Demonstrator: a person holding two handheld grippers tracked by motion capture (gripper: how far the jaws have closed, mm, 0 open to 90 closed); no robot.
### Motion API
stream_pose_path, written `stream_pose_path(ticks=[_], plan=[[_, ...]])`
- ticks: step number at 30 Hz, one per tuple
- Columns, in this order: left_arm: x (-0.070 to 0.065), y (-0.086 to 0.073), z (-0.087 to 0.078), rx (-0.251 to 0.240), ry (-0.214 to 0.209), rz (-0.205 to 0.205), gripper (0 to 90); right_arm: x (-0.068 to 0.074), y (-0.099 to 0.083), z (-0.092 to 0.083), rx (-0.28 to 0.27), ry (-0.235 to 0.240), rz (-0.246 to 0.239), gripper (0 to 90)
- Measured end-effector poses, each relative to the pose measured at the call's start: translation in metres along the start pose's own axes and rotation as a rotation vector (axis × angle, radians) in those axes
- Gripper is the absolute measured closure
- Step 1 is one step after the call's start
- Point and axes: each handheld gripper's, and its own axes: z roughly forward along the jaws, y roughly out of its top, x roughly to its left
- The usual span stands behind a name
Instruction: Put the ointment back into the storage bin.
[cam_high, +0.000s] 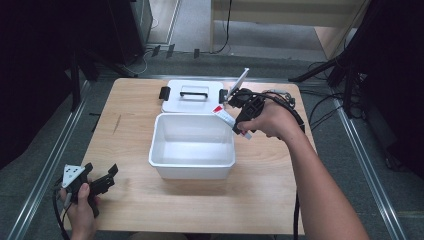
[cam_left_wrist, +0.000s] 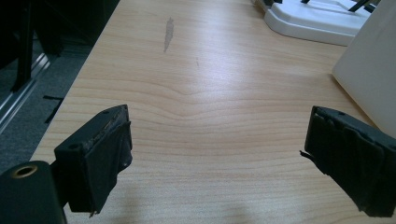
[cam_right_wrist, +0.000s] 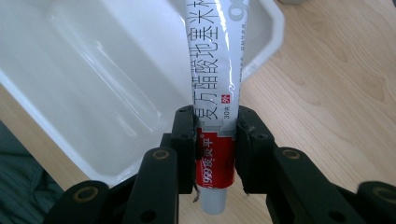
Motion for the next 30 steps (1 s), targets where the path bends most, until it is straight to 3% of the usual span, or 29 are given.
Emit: stream_pose_path(ticks=[3,5,7,10,11,12,13,14,15,16,17,18,19,20,22,30], plan=[[0.000,0.000,0.000,0.000,-0.001,-0.001,8.2,0.004,0.003,0.002,0.000,0.006,-0.036,72.4],[0.000,0.000,0.000,-0.001,-0.001,0.000,8.2,0.010,0.007,0.004,0.009,0.009,-0.097,72.4],[0.000,0.000,0.000,0.000,-0.001,0.000,8.2,0.012,0.008,0.005,0.012,0.010,-0.111,72.4],[0.000,0.000,0.000,0.000,-0.001,0.000,8.2,0.019,0.013,0.008,-0.001,0.022,-0.183,72.4],[0.000,0.000,0.000,0.000,-0.001,0.000,8.2,0.019,0.013,0.008,-0.001,0.022,-0.183,72.4],[0.000,0.000,0.000,-0.001,-0.003,-0.001,8.2,0.023,0.016,0.010,-0.008,0.025,-0.222,72.3],[0.000,0.000,0.000,0.000,-0.002,-0.001,8.2,0.023,0.016,0.010,-0.008,0.025,-0.222,72.3],[0.000,0.000,0.000,0.000,-0.002,-0.001,8.2,0.027,0.018,0.012,-0.014,0.024,-0.261,72.4],[0.000,0.000,0.000,0.000,-0.002,-0.001,8.2,0.027,0.018,0.012,-0.014,0.024,-0.261,72.4],[0.000,0.000,0.000,0.000,-0.002,0.000,8.2,0.031,0.021,0.013,-0.021,0.025,-0.300,72.4],[0.000,0.000,0.000,0.000,-0.002,0.000,8.2,0.031,0.021,0.013,-0.021,0.025,-0.300,72.4],[0.000,0.000,0.000,-0.002,-0.003,-0.001,8.2,0.035,0.023,0.015,-0.032,0.035,-0.348,72.4],[0.000,0.000,0.000,-0.002,-0.003,-0.001,8.2,0.035,0.023,0.015,-0.032,0.035,-0.348,72.4],[0.000,0.000,0.000,-0.001,-0.002,0.000,8.2,0.039,0.024,0.018,-0.042,0.048,-0.393,72.4],[0.000,0.000,0.000,0.000,-0.004,-0.001,8.2,0.041,0.026,0.020,-0.046,0.053,-0.438,72.3],[0.000,0.000,0.000,0.002,-0.004,-0.002,8.2,0.045,0.029,0.032,-0.041,0.057,-0.543,72.3]])
